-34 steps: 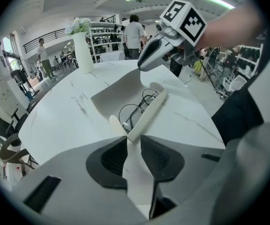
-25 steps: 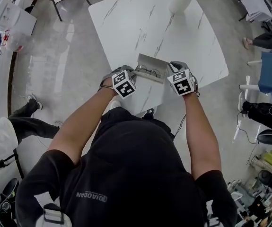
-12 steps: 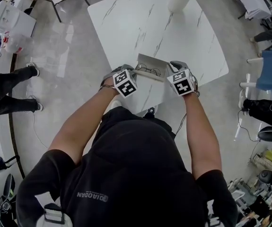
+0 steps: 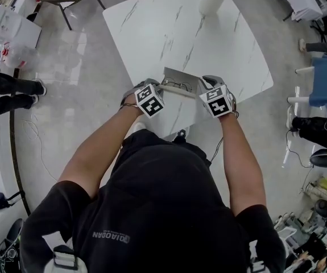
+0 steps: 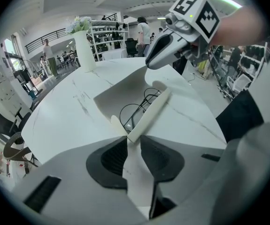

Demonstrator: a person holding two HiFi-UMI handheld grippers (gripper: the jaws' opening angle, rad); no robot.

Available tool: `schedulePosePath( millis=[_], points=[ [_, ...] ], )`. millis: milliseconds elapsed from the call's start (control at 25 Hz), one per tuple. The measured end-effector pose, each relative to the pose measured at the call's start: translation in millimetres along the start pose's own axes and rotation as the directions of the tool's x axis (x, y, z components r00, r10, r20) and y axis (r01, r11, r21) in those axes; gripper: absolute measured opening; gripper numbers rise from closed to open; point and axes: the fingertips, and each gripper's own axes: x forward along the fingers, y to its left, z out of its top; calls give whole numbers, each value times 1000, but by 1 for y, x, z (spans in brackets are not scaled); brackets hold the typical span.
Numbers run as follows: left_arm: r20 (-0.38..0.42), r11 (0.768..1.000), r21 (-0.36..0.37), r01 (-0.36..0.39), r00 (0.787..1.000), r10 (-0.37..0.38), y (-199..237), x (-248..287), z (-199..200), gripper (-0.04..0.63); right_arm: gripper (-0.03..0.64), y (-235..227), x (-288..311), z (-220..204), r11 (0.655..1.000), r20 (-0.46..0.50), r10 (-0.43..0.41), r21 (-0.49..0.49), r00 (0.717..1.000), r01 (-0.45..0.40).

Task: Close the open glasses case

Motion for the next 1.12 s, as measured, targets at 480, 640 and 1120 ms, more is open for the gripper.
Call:
schedulePosePath(
  millis=[480,640,1120],
  points=[
    [2,1000,-9,6,1000,-6,-1,0,-1,91,37,7,-6,-3,1000,-4,-4,-28,1000,4],
    [5,1000,-17,6,1000,-6,0,0,0,91,37,9,-9,-3,1000,6,-13,-13,1000,13],
    [8,1000,-18,3,1000,-3,0,-1,-1,89,38,21,-15,-8,1000,26,-11,1,1000,11]
  ],
)
